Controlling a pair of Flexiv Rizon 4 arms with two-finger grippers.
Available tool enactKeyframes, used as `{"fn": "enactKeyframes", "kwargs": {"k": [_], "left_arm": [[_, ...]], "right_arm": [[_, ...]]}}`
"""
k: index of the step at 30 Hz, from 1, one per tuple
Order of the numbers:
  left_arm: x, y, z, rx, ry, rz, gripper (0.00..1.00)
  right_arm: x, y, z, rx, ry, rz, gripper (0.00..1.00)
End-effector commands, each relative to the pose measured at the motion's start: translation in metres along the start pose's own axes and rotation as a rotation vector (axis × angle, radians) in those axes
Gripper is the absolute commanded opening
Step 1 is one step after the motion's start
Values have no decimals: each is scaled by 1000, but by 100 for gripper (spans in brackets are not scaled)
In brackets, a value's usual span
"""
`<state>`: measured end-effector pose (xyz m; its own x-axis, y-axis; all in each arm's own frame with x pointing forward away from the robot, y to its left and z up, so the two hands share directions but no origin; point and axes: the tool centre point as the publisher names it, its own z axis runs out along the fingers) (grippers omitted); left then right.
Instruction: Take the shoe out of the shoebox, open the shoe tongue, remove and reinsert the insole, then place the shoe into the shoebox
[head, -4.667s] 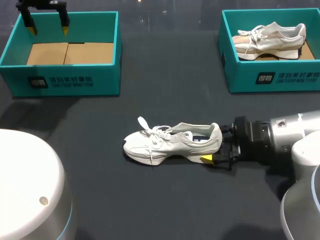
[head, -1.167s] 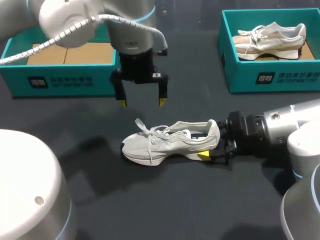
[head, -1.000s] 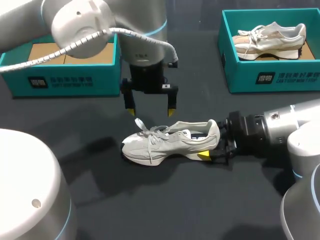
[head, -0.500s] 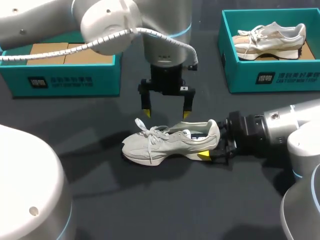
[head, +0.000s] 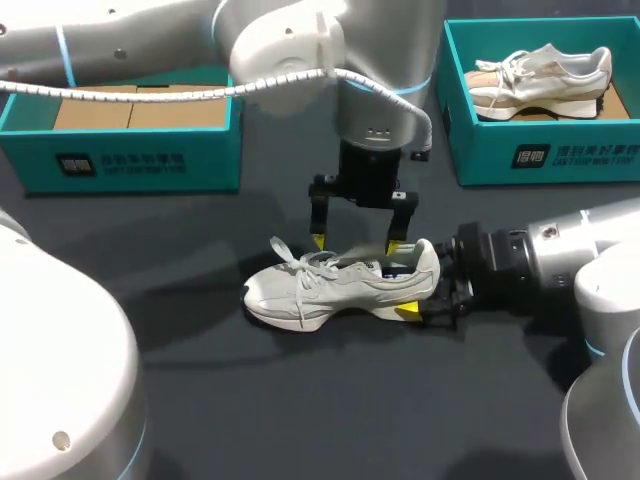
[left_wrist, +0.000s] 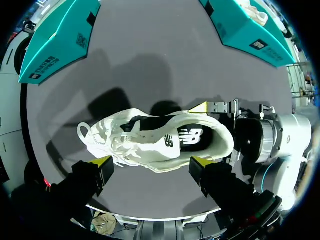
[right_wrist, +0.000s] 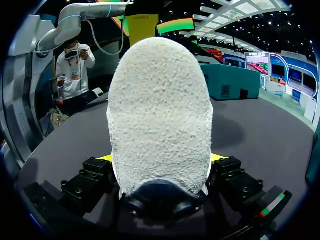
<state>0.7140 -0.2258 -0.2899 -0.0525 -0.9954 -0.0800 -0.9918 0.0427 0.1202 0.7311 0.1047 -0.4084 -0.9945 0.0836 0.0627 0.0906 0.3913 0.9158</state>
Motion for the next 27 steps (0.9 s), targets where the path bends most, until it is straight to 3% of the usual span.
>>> {"fn": "enactKeyframes", "kwargs": {"k": [1,16,27], "left_arm": [[26,-7,11,-32,-109,-6,100],[16,-8,44,-61,-171,-35,100],[9,-7,61,-104,-276,-75,100]], "right_arm": [[0,1,1,6,-2,1,0],[0,1,1,6,-2,1,0],[0,1,1,6,-2,1,0]]}}
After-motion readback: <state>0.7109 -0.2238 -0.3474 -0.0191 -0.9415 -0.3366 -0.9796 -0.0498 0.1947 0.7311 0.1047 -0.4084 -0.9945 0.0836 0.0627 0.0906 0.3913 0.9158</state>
